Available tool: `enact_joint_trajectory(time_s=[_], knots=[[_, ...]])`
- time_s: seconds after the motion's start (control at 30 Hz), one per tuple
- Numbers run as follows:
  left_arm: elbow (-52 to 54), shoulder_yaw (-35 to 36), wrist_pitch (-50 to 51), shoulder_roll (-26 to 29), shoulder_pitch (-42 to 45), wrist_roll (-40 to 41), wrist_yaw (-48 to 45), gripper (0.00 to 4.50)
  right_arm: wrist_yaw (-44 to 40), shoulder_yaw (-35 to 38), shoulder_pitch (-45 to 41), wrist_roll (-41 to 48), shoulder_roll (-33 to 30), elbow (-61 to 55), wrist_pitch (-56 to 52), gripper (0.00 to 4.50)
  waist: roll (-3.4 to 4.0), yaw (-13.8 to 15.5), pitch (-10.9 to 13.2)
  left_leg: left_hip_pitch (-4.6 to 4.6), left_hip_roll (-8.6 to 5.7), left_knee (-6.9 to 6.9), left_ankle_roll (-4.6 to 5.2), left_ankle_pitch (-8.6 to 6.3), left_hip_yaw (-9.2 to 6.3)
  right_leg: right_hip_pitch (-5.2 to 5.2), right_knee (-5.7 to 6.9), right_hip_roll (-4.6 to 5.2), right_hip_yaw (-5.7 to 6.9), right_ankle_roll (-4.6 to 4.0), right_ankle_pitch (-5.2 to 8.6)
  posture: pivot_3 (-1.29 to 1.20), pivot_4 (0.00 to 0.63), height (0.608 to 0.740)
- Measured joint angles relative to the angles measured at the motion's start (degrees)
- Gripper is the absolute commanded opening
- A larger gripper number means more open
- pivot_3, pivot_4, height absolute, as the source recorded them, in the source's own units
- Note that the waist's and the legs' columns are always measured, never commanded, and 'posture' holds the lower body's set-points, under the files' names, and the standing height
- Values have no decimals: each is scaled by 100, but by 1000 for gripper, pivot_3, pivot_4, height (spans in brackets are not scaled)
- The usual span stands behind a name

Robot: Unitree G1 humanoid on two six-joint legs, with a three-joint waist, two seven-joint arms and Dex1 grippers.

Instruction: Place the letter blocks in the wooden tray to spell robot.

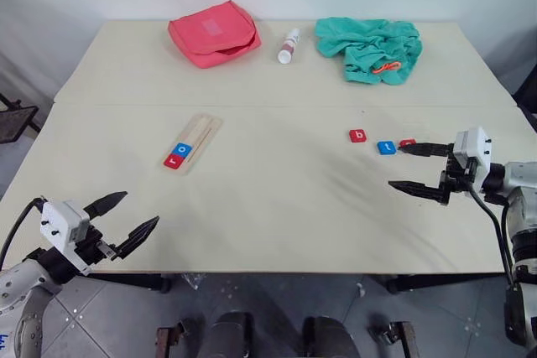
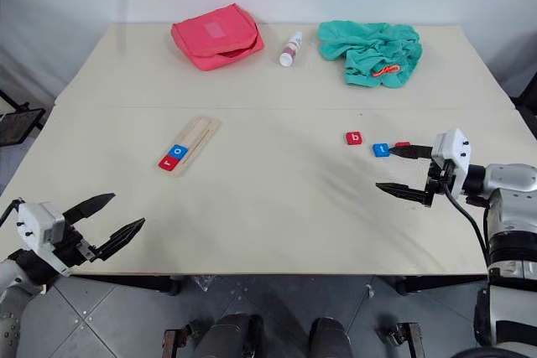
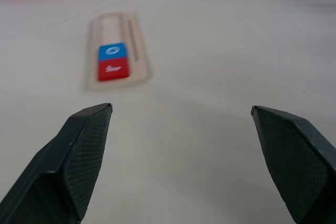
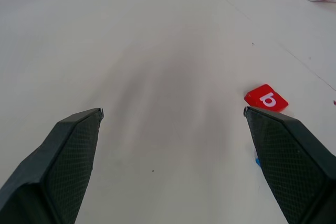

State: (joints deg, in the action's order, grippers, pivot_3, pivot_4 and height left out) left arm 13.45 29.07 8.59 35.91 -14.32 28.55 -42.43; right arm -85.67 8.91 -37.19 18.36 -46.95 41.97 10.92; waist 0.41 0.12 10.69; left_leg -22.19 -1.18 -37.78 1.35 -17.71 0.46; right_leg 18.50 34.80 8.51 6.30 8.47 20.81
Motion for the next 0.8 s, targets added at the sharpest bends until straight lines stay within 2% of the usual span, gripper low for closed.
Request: enact_joint_trajectory(time_s=[0.23, 0.33, 0.43, 0.8], knots=[[50, -333, 996, 38, 918, -323, 1115, 4500, -166, -16, -20, 31, 39, -2, 12, 4482, 0, 3, 0, 0, -1, -2, 0, 0, -2, 0, 6, 0, 0, 0, 0, 0, 150, 740], [-226, -774, 1621, 95, 1874, -494, 1452, 4500, -220, -72, 7, 193, 30, -154, -135, 4482, 2, 31, 1, -1, -2, -7, -1, 1, -6, 2, 17, -1, 3, 0, 0, 0, 150, 740], [-511, -1175, 1998, 101, 2529, -641, 1555, 4500, -224, -105, -12, 244, 29, -231, -156, 4482, 1, 9, 1, 0, -4, -10, -1, -1, -4, 3, 21, -1, 1, 0, 0, 0, 150, 740], [-1834, -2043, 2812, 13, 3940, -1185, 1749, 4500, -211, -63, 430, 397, -28, -671, -307, 4482, -7, 12, 6, -7, -2, -11, -3, -2, -7, 12, 28, -3, 7, 0, 0, 0, 150, 740]])
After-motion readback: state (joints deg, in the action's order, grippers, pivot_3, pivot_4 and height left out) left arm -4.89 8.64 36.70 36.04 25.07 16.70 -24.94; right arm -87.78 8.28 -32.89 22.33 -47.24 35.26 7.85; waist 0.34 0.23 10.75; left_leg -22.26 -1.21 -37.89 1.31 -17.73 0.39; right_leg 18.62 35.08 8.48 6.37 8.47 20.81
